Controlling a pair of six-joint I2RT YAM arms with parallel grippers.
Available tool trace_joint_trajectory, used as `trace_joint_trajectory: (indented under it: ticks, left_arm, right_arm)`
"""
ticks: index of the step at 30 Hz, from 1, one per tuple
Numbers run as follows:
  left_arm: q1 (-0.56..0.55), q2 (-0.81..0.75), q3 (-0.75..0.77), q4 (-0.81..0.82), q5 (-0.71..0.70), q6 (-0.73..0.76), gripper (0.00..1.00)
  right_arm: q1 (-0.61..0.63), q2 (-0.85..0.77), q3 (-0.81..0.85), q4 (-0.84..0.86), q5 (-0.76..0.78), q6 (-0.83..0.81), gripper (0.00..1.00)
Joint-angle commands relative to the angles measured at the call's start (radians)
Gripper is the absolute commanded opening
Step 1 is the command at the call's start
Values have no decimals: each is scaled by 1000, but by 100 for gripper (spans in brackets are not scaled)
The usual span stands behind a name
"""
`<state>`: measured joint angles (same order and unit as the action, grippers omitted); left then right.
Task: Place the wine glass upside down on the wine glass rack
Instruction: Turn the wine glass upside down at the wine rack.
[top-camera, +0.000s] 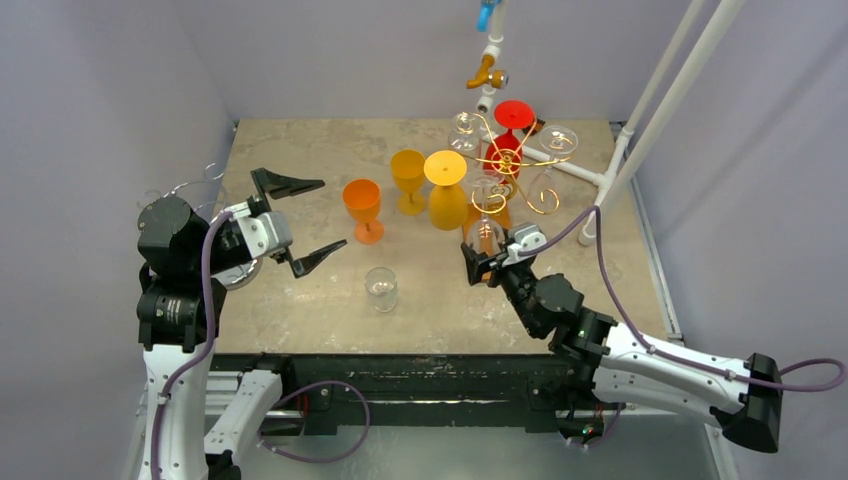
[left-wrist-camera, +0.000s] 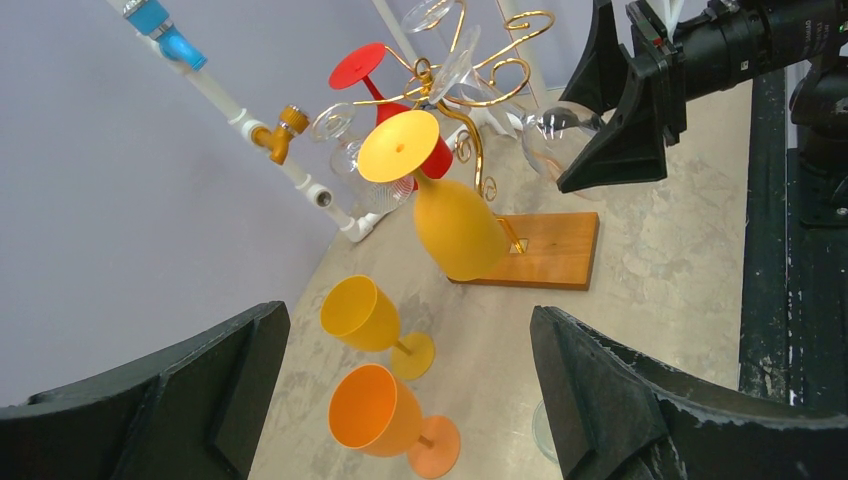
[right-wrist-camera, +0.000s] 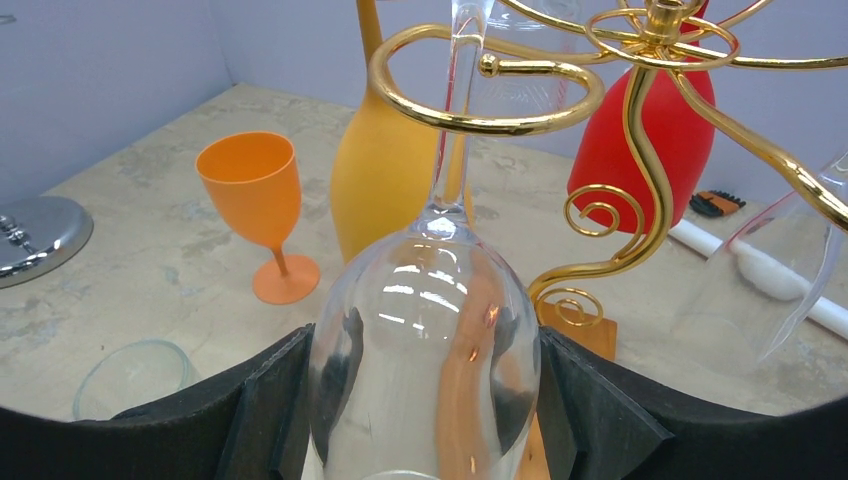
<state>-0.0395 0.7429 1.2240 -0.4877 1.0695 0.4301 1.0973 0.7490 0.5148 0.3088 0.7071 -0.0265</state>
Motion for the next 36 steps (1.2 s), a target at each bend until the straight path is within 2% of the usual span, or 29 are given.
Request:
trace_joint_trajectory:
  ticks: [1,10,21,36]
  left_arm:
    - [5,-1,-3,10,5,9,100]
    - [5,8,6,13,14,-1,100]
    - [5,15,9,21,15,-16,100]
    - [5,7,-2,22,10,-11,100]
  right_arm:
    - [-5,-39,0,52,-37,-4,0]
    - [-6,-70,-22,64,-55,-73,0]
    - [-5,-131,-110,190,-78,-137,0]
    - [-5,-164,-177,243,11,-73,0]
